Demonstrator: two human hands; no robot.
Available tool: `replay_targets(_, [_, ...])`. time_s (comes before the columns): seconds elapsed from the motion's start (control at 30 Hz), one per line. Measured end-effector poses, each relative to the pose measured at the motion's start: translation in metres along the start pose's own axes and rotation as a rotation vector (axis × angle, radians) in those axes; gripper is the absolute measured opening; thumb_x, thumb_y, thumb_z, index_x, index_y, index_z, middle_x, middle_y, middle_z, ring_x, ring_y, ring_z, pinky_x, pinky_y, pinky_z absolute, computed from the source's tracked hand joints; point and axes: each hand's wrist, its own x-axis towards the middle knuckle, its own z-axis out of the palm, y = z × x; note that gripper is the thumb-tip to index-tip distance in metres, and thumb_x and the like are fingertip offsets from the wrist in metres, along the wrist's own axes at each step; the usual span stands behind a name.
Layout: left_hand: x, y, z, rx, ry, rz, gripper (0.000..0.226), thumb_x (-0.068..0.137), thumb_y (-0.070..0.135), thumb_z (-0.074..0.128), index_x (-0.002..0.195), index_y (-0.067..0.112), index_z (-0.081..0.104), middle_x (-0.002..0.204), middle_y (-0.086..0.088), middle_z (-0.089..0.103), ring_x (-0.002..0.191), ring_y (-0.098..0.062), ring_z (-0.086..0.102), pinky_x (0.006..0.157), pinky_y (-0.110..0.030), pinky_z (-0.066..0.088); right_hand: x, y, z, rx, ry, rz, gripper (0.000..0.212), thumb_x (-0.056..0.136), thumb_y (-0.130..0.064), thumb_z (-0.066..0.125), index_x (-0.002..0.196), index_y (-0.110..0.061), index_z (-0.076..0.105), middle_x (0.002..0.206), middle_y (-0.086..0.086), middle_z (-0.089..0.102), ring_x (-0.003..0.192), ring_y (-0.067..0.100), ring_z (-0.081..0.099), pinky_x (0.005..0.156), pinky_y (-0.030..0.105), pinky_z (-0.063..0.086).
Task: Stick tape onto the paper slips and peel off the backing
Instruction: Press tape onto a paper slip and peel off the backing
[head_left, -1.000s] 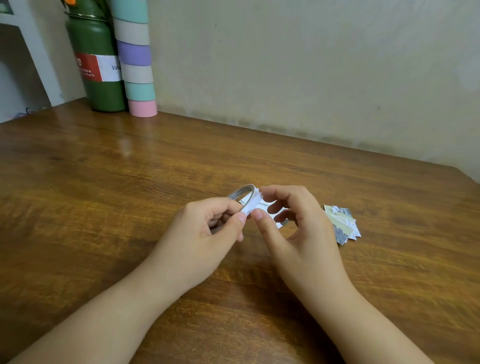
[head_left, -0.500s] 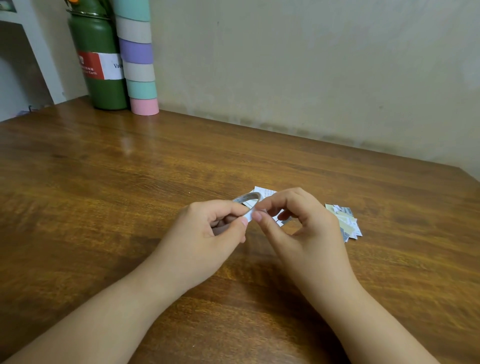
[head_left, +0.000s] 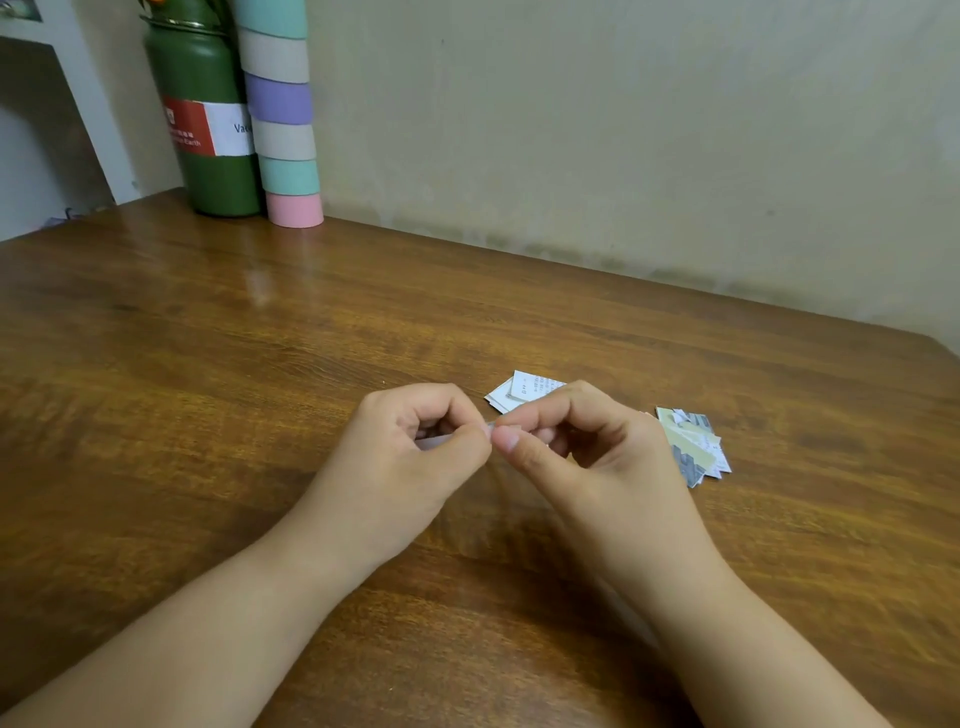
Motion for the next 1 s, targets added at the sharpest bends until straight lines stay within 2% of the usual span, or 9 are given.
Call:
replay_targets(0.07, [0.000,0.000,0.000,-0.063,0.027,-0.009,0.030,0.060,0.036,0.058,0.061,0.006,0.059,0.052,-0.004,0.042,0.052,-0.014,0.035,0.050,-0.028,0.028,-0.002,-0.001,0.003,0.035,0.001,0.007,0.009,0.077,-0.016,0.076,0.073,-0.023,0.072,0.065,-0.018,0.058,0.066,0.004,0.045,0.067,0.020,0.039])
replay_targets(0.17, [0.001,0.000,0.002,-0.183,0.046,-0.043,0.033,0.055,0.033,0.058,0.057,0.001,0.054,0.055,-0.011,0.039,0.059,-0.020,0.032,0.054,-0.028,0.025,-0.003,-0.004,0.006,0.073,0.010,-0.007,0.008,0.074,-0.019,0.075,0.071,-0.025,0.071,0.063,-0.018,0.056,0.065,0.003,0.045,0.067,0.018,0.038])
replay_targets(0.37, [0.001,0.003,0.002,-0.369,-0.023,-0.130,0.012,0.055,0.014,0.062,0.044,0.016,0.055,0.045,0.008,0.043,0.050,-0.002,0.041,0.054,-0.011,0.037,-0.004,-0.002,0.009,0.035,0.036,-0.092,0.008,0.073,-0.022,0.072,0.071,-0.030,0.070,0.066,-0.012,0.052,0.066,0.005,0.045,0.066,0.012,0.036])
replay_targets(0.53, [-0.001,0.005,0.000,-0.432,-0.058,-0.174,0.012,0.051,0.029,0.060,0.043,0.020,0.058,0.044,0.010,0.047,0.048,0.001,0.047,0.052,-0.008,0.039,-0.003,-0.002,0.005,0.027,-0.007,-0.165,0.008,0.075,-0.017,0.072,0.071,-0.024,0.071,0.068,-0.008,0.053,0.069,0.003,0.046,0.070,0.011,0.037])
replay_targets(0.63, [0.002,0.004,-0.003,-0.458,-0.033,-0.261,0.011,0.051,0.021,0.063,0.042,0.019,0.056,0.041,0.010,0.042,0.043,0.000,0.041,0.047,-0.011,0.037,-0.004,-0.004,0.001,0.058,-0.096,-0.185,0.008,0.077,-0.024,0.073,0.072,-0.030,0.070,0.071,-0.013,0.052,0.072,0.003,0.048,0.072,0.011,0.037])
replay_targets(0.7, [0.004,0.002,-0.006,-0.464,0.001,-0.307,0.019,0.062,0.017,0.058,0.043,0.018,0.056,0.043,0.006,0.038,0.044,-0.002,0.040,0.048,-0.013,0.036,-0.003,-0.006,-0.002,0.093,-0.143,-0.173,0.006,0.076,-0.029,0.070,0.073,-0.034,0.069,0.074,-0.010,0.055,0.076,0.006,0.050,0.076,0.013,0.037])
replay_targets(0.83, [0.004,0.001,-0.008,-0.455,-0.019,-0.333,0.020,0.080,0.029,0.067,0.064,0.018,0.070,0.051,0.004,0.040,0.053,-0.005,0.035,0.070,-0.027,0.034,0.001,0.000,-0.008,0.260,-0.139,-0.055,0.014,0.077,-0.033,0.064,0.087,-0.029,0.073,0.089,-0.010,0.065,0.089,0.006,0.057,0.083,0.017,0.041])
replay_targets(0.93, [0.003,0.001,-0.009,-0.443,-0.012,-0.365,0.025,0.081,0.033,0.057,0.095,0.015,0.068,0.057,0.004,0.042,0.055,-0.005,0.035,0.073,-0.031,0.031,0.005,0.005,-0.011,0.320,-0.097,0.038,0.022,0.080,-0.033,0.060,0.096,-0.029,0.075,0.104,-0.007,0.069,0.104,0.007,0.058,0.096,0.029,0.039])
replay_targets(1.0, [0.004,0.000,-0.009,-0.479,-0.010,-0.364,0.024,0.086,0.025,0.053,0.108,0.018,0.061,0.058,0.004,0.042,0.054,-0.007,0.035,0.073,-0.032,0.031,0.006,0.003,-0.011,0.394,-0.108,0.077,0.028,0.083,-0.028,0.051,0.097,-0.026,0.075,0.102,-0.010,0.069,0.099,0.004,0.058,0.093,0.031,0.037])
